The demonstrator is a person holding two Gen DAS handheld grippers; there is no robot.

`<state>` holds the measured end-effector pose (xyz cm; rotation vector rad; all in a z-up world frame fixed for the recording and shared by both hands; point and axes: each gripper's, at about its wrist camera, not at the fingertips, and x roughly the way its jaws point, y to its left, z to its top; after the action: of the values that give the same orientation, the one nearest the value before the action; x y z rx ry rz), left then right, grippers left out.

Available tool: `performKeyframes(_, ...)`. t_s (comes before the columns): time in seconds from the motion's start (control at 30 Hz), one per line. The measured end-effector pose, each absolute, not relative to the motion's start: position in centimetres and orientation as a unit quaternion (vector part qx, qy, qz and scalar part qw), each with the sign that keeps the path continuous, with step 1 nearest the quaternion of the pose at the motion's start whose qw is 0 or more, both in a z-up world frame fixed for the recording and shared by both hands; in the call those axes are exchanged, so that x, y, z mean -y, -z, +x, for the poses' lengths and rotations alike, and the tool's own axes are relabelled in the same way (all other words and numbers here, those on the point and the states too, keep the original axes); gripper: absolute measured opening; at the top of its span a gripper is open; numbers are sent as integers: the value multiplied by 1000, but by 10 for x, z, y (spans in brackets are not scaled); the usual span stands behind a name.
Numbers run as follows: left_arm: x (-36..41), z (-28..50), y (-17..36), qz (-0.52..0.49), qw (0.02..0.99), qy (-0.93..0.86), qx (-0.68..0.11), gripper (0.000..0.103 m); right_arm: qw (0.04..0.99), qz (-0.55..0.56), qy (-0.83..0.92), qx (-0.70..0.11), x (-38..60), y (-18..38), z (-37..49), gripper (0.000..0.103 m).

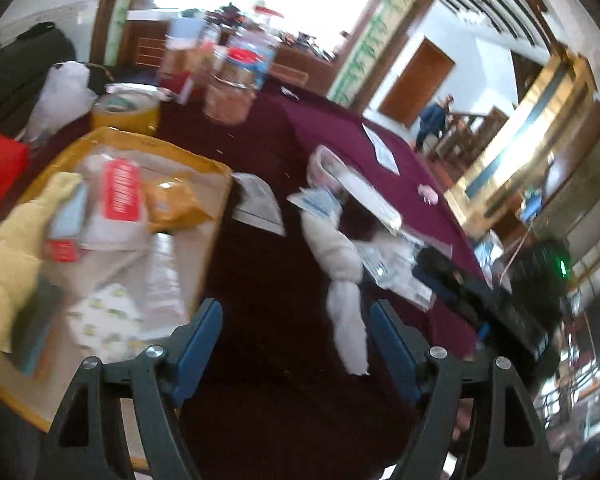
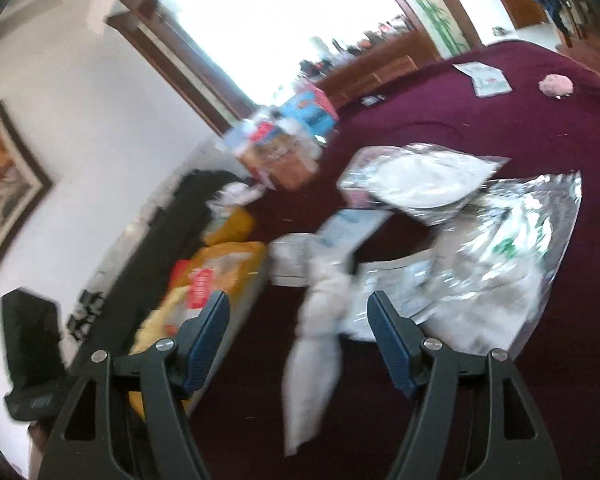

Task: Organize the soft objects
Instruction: 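Grasp the white towel with the left tool while the right tool grasps a wipe sachet, then lower the white towel and wipe sachet into the tray, opening both tools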

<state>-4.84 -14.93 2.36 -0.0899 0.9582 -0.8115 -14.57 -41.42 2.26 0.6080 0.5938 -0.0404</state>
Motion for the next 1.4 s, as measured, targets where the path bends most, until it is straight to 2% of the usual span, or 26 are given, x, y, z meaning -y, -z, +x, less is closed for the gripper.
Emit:
performKeyframes(0.2,172,-61,-14,-9,801,382,-461,80,897,276,66,-340,444,9,-115,70)
performKeyframes(0.27,174,-62,-10,-3,802,376,-464,80,893,278,74,-346,445,18,-113,55)
performKeyframes(0.53,192,-52,0,8,799,365,-478,80,885,283,56,-366,443,27,-99,50)
performKeyframes(0.7,207,-50,1,17,796,371,-478,80,894,187,100,-394,423,24,-84,38)
performKeyframes(0.77,215,-48,2,25,795,371,-479,80,893,182,113,-397,424,24,-84,23)
performKeyframes(0.8,218,-48,3,30,794,372,-479,80,892,189,111,-394,428,25,-86,22)
performKeyframes(0.87,227,-46,6,43,794,371,-480,80,896,194,108,-384,429,22,-90,11)
performKeyframes(0.93,236,-44,9,51,793,373,-480,80,902,191,108,-372,429,18,-93,4)
performKeyframes(1.1,265,-36,19,80,787,379,-480,80,908,218,106,-342,438,12,-102,3)
performKeyframes(1.13,271,-34,22,87,789,379,-476,75,909,223,106,-336,440,11,-104,3)
performKeyframes(1.17,279,-32,26,99,788,377,-476,66,910,227,106,-332,441,11,-106,3)
performKeyframes(1.2,286,-31,31,111,786,373,-480,49,910,230,107,-329,442,10,-106,3)
performKeyframes(1.3,291,-27,42,111,770,381,-500,29,912,247,90,-315,444,7,-109,3)
performKeyframes(1.4,281,-37,40,116,777,380,-489,24,916,255,72,-302,443,4,-111,3)
